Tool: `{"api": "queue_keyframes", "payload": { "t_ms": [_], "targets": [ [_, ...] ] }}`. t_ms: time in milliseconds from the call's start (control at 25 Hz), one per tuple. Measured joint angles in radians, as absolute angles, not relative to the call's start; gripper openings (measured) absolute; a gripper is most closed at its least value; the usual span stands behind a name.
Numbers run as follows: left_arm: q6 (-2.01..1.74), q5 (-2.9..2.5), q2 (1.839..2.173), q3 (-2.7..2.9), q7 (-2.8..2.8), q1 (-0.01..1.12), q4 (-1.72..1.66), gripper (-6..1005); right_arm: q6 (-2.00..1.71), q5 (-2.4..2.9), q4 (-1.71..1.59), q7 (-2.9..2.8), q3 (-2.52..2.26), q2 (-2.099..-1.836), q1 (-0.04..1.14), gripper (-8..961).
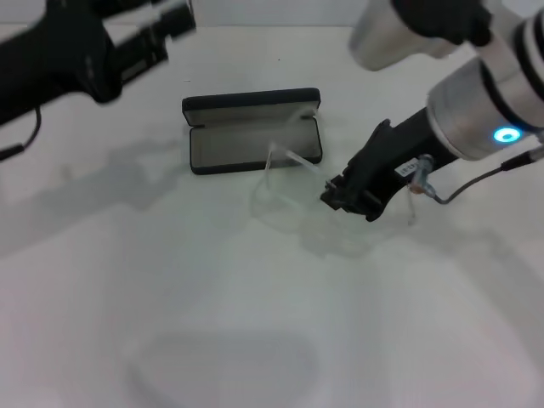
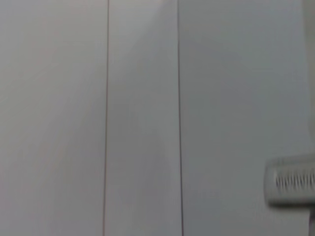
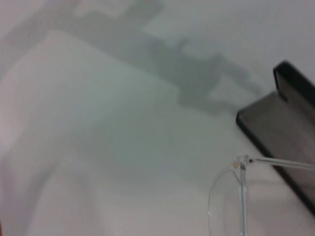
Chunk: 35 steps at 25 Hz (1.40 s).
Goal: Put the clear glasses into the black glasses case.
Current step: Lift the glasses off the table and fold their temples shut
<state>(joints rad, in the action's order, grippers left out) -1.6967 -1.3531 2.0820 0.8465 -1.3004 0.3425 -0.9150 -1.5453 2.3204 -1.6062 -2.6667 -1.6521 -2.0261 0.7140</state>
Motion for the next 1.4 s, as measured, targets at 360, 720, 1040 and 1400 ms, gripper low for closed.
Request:
{"api": "queue_keyframes", "payload": {
  "t_ms": [360,720,1040,1400],
  "targets": [
    [-1.728,-1.221,2.086,0.886,-1.352,0.375,-0.920,239,-1.232,2.033,-1.575,-2.174,-1.637,-2.026,0.473,73],
    [-1.723,-1.223,2.086,0.925,-1.409,0.403,-0.911,44,-1.281,1.244,-1.133,-1.257,-1.628,-2.023,0.374,73],
    [-1.719,-1.256,2.083,0.973,-1.441,0.448,-0.838,43,-1.416,1.102,-0.930,-1.138,-1.609,-2.024,0.438,73],
    [-1.712,-1.315,2.071,0.969,-1.574,0.460,-0.838,45,-1.455,1.101,-0.928,-1.110,-1.610,-2.025,0.435,73]
  ]
}}
